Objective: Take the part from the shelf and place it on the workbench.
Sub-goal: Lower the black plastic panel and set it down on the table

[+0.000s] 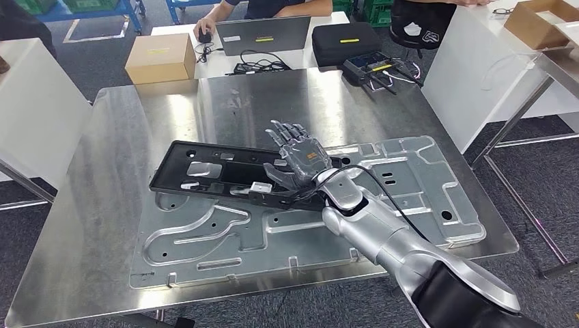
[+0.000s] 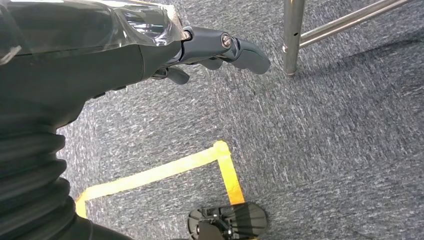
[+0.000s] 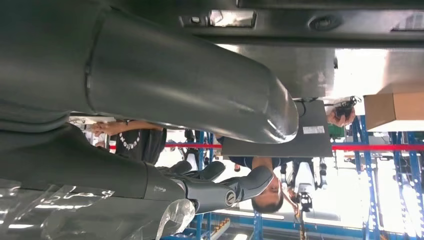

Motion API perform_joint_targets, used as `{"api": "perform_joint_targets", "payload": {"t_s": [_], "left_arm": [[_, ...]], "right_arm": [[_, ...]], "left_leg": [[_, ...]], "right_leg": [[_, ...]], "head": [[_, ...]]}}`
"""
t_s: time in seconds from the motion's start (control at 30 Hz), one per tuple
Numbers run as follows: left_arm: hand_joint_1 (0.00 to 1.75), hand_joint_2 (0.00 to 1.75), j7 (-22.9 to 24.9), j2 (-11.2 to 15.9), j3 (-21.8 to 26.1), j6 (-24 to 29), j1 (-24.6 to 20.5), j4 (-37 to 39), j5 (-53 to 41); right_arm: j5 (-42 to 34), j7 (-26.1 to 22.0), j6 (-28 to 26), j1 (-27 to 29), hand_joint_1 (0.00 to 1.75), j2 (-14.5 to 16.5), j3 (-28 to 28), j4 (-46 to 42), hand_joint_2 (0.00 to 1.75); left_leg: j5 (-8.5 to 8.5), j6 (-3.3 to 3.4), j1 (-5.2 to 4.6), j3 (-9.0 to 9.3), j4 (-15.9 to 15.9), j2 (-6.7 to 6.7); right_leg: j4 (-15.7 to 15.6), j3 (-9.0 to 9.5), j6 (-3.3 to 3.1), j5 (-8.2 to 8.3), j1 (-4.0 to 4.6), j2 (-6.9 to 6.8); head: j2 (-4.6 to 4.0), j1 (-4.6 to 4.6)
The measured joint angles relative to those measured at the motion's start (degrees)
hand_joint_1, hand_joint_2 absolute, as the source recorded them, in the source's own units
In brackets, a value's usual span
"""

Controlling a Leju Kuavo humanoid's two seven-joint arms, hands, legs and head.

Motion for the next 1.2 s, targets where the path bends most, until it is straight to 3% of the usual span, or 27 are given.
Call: {"api": "perform_joint_targets", "payload": {"t_s": [0.03, 0.33, 0.5, 0.57, 0.63, 0.7, 0.73, 0.77, 0.8, 0.87, 0.9, 0.97, 1.07, 1.13, 1.2], "left_arm": [[0.0, 0.0, 0.0, 0.0, 0.0, 0.0, 0.0, 0.0, 0.1], [0.0, 0.0, 0.1, 0.0, 0.1, -0.5, 0.2, 0.0, 0.7], [0.0, 0.0, 0.1, 0.0, 0.5, -0.8, 0.2, 0.0, 1.1], [0.0, 0.0, 0.1, 0.0, 0.7, -0.8, 0.1, 0.0, 1.1], [0.0, 0.0, 0.1, -0.1, 0.9, -0.8, -0.1, -0.1, 1.1], [0.0, 0.0, 0.1, -0.2, 1.0, -0.8, -0.1, -0.1, 1.0], [0.0, 0.0, 0.1, -0.2, 1.0, -0.8, -0.1, -0.1, 1.0], [0.0, 0.0, 0.1, -0.2, 1.0, -0.9, -0.1, -0.1, 1.0], [0.0, 0.0, 0.1, -0.2, 1.0, -0.9, 0.0, -0.1, 1.0], [0.0, 0.0, 0.1, -0.2, 1.0, -0.9, -0.1, -0.1, 1.0], [0.0, 0.0, 0.1, -0.2, 1.0, -0.9, -0.2, -0.1, 1.0], [0.0, 0.0, 0.1, -0.1, 1.0, -0.8, -0.3, -0.1, 1.0], [0.0, 0.0, 0.1, -0.1, 1.0, -0.8, -0.2, -0.1, 1.0], [0.0, 0.0, 0.2, -0.1, 1.0, -0.8, -0.1, -0.1, 1.0], [0.0, 0.0, 0.2, -0.1, 1.0, -0.7, -0.2, -0.1, 1.0]], "right_arm": [[0.1, 0.1, 0.1, 0.1, 0.0, 0.0, 0.0, 0.1, 0.0], [0.5, -0.2, 0.5, 0.4, 0.0, 0.0, 0.0, 0.8, 0.0], [0.8, -0.6, 0.4, 0.6, 0.0, 0.1, 0.0, 1.2, 0.0], [0.8, -0.6, 0.3, 0.7, 0.0, 0.1, 0.0, 1.3, 0.0], [1.0, -0.6, 0.3, 0.7, 0.0, 0.0, 0.0, 1.5, 0.0], [1.1, -0.6, 0.3, 1.0, 0.0, -0.1, 0.0, 1.7, 0.0], [1.1, -0.6, 0.3, 1.3, 0.0, -0.1, 0.0, 1.8, 0.0], [1.1, -0.6, 0.3, 1.5, 0.0, -0.2, 0.0, 2.0, 0.0], [1.1, -0.6, 0.3, 1.7, 0.0, -0.2, 0.0, 2.0, 0.0], [1.1, -0.6, 0.3, 1.8, 0.0, -0.2, 0.0, 2.1, 0.0], [1.1, -0.6, 0.3, 1.7, 0.0, -0.1, 0.0, 2.1, 0.0], [1.1, -0.5, 0.2, 1.6, 0.0, -0.2, 0.0, 2.3, 0.0], [1.2, -0.5, 0.1, 1.6, 0.0, 0.0, 0.0, 2.5, 0.0], [1.2, -0.6, 0.1, 1.6, 0.0, 0.1, 0.0, 2.6, 0.0], [1.2, -0.7, 0.1, 1.6, 0.0, 0.1, 0.0, 2.7, 0.0]], "left_leg": [[0.0, 0.0, 0.0, 0.0, 0.0, 0.0], [-0.05, 0.09, -0.05, -0.02, 0.1, 0.0], [0.0, 0.83, -0.38, -0.03, 0.2, -0.01], [0.65, 1.42, -0.09, 0.38, -0.7, 0.02], [1.24, 1.93, 0.3, 0.71, -1.4, 0.03], [1.43, 2.03, 0.33, 0.63, -1.5, -0.04], [1.49, 1.95, 0.43, 0.59, -1.5, -0.08], [1.58, 1.79, 0.61, 0.52, -1.5, -0.13], [1.68, 1.55, 0.89, 0.43, -1.4, -0.2], [1.78, 0.67, 1.47, 0.02, -1.0, -0.35], [1.81, 0.07, 1.58, -0.29, -0.7, -0.48], [2.05, -1.07, 1.52, -0.98, -0.1, -0.83], [2.13, -2.06, 1.82, -1.95, 0.5, -0.93], [-1.44, -2.08, 1.84, -3.75, 4.8, -0.49], [-7.03, -1.78, 1.41, -6.53, 13.4, -0.23]], "right_leg": [[0.0, 0.0, 0.0, 0.0, 0.0, 0.0], [0.0, 0.02, 0.04, 0.03, -0.05, -0.02], [-0.3, 0.17, 0.57, 0.34, -0.41, -0.14], [0.3, 0.04, 0.9, -0.43, -0.5, 0.05], [4.9, -1.72, 1.24, -3.71, -0.57, 0.47], [13.0, -5.06, 1.6, -7.64, -0.7, 0.73], [16.0, -6.28, 1.8, -8.52, -0.85, 0.77], [16.8, -6.54, 2.05, -8.21, -1.04, 0.77], [15.1, -5.61, 2.4, -6.79, -1.33, 0.77], [7.3, -1.48, 3.46, -3.38, -2.07, 0.97], [4.2, 0.08, 3.55, -2.07, -2.24, 1.44], [2.1, 0.86, 2.92, -1.63, -2.38, 2.33], [2.9, -0.66, 0.86, -1.15, -2.15, 2.24], [2.9, -1.67, -0.34, -0.34, -1.84, 1.91], [2.9, -2.78, -1.16, 0.51, -1.23, 1.62]], "head": [[0.0, 0.0], [0.0, 0.0], [-0.01, 0.0], [0.0, 0.01], [0.0, 0.02], [0.0, 0.02], [0.0, 0.02], [0.0, 0.02], [0.0, 0.02], [0.0, 0.02], [0.0, 0.02], [0.0, 0.01], [0.0, 0.0], [0.0, 0.01], [0.0, 0.0]]}}
